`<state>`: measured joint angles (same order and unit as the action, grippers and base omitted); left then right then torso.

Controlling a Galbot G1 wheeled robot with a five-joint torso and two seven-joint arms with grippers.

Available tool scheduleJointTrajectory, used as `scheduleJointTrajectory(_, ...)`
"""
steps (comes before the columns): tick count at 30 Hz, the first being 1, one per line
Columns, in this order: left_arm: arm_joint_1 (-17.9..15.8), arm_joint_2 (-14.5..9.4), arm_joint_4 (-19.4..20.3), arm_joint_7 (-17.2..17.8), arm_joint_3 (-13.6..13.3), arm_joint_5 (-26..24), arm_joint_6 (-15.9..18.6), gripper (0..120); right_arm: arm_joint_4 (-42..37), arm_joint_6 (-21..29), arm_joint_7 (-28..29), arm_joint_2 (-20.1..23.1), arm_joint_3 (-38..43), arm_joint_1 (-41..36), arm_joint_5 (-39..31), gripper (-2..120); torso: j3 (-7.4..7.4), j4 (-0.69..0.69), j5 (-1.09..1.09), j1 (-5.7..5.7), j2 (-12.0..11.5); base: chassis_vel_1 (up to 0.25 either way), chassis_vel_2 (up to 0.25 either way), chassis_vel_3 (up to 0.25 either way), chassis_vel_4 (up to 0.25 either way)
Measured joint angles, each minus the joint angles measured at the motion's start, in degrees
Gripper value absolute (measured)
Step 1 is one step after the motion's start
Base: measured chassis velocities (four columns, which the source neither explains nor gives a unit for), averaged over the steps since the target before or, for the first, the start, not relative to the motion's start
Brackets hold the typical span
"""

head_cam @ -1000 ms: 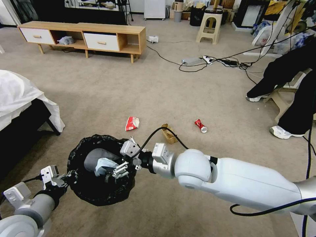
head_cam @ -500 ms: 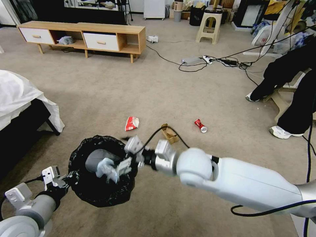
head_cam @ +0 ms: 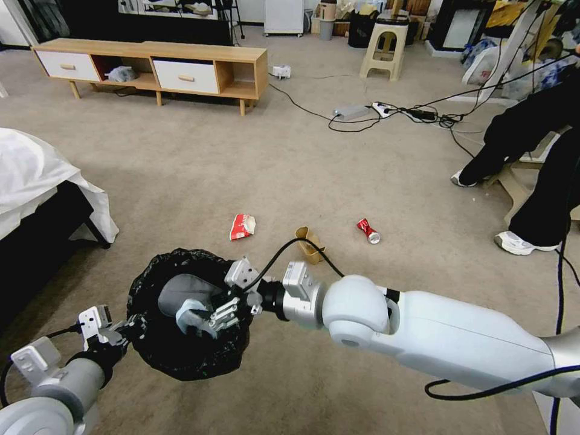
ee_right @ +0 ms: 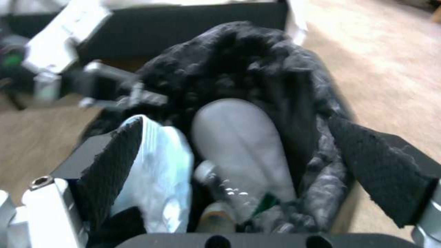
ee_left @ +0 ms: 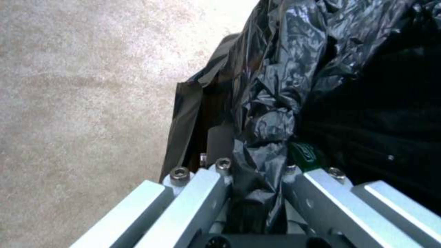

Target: Pick up the trash bin, then pick up the garbage from the floor and place it into the trash bin.

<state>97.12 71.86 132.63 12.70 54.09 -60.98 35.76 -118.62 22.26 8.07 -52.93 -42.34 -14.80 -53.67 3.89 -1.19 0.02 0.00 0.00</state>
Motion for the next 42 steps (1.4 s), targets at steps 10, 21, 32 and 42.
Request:
scheduleJointTrajectory(10,0.03,0.27,-0.05,-0.19,-0.61,0.63,-0.09,1,1.62,-0.47,0.70,-1.38,2.99,0.91,-1.82,100,0.00,0.02,-0.01,0.00,0.00,0.000,0.000,0.000,0.000)
scheduleJointTrajectory(21,0.09,-0.02,-0.16,-0.52,0.06,0.44,-0.28,1,-1.24,0.40,-2.84,1.83,-0.37,-1.65,1.59,100,0.00,0.01,-0.01,0.00,0.00,0.000,0.000,0.000,0.000)
scheduleJointTrajectory(32,-0.17,-0.42,0.07,0.79,1.19,-2.46,-0.36,1,-2.87,0.56,-3.13,3.20,-2.67,-2.83,2.17,100,0.00,0.01,-0.02,0.00,0.00,0.000,0.000,0.000,0.000)
scheduleJointTrajectory(42,-0.41,-0.64,0.06,1.84,1.78,-4.07,-0.46,1,-4.48,0.57,-3.25,4.17,-3.01,-2.53,1.49,100,0.00,0.01,-0.02,0.00,0.00,0.000,0.000,0.000,0.000)
